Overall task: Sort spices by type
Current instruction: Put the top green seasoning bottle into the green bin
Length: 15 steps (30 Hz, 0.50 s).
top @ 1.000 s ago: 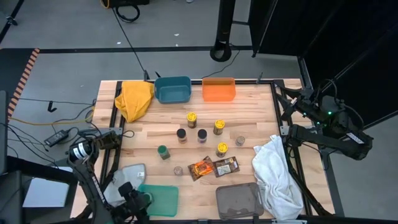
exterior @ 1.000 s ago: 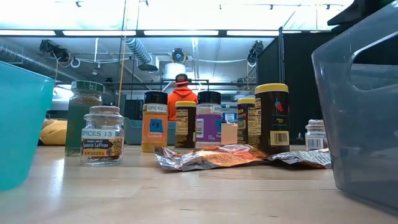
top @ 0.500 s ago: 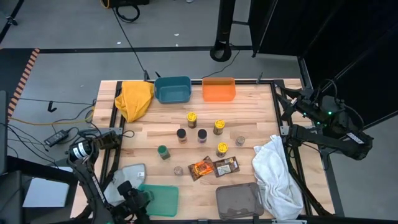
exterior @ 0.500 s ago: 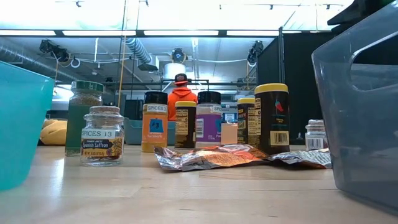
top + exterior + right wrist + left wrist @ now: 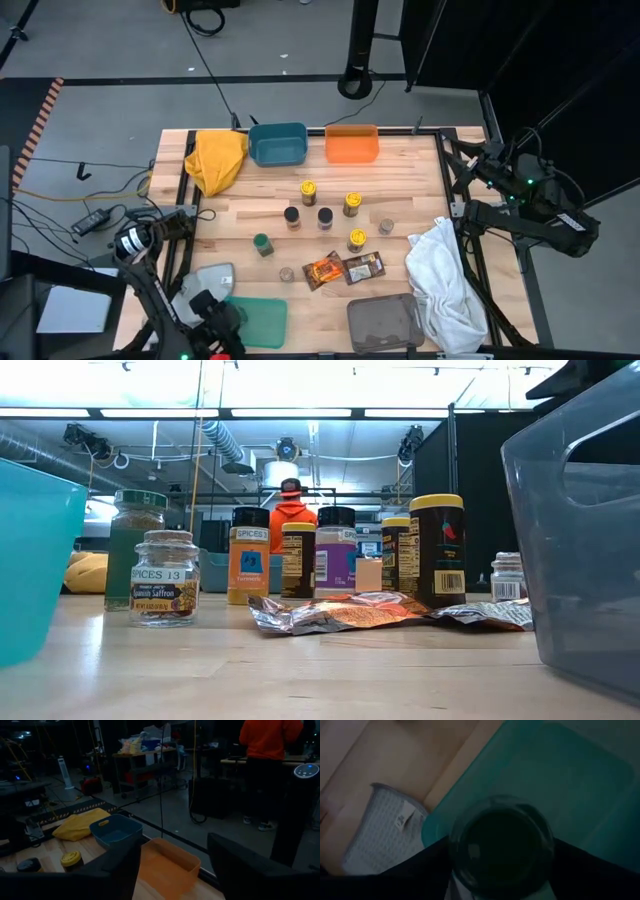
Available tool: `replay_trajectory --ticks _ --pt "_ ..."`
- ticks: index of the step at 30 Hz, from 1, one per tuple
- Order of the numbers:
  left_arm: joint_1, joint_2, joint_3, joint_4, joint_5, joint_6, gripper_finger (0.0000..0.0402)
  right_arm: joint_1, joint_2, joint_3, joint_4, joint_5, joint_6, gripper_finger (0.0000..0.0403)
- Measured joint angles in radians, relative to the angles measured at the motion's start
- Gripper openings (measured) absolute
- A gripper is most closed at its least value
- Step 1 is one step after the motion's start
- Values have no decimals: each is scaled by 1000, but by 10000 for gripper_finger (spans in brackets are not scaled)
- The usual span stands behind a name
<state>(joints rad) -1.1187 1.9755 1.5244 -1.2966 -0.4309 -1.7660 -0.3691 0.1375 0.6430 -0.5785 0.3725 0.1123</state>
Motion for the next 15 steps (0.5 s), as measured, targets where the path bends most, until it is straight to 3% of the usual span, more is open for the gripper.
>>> replay_trajectory --ticks 15 --pt "0 -3 112 -61 -24 11 292 0 0 0 0 0 -10 250"
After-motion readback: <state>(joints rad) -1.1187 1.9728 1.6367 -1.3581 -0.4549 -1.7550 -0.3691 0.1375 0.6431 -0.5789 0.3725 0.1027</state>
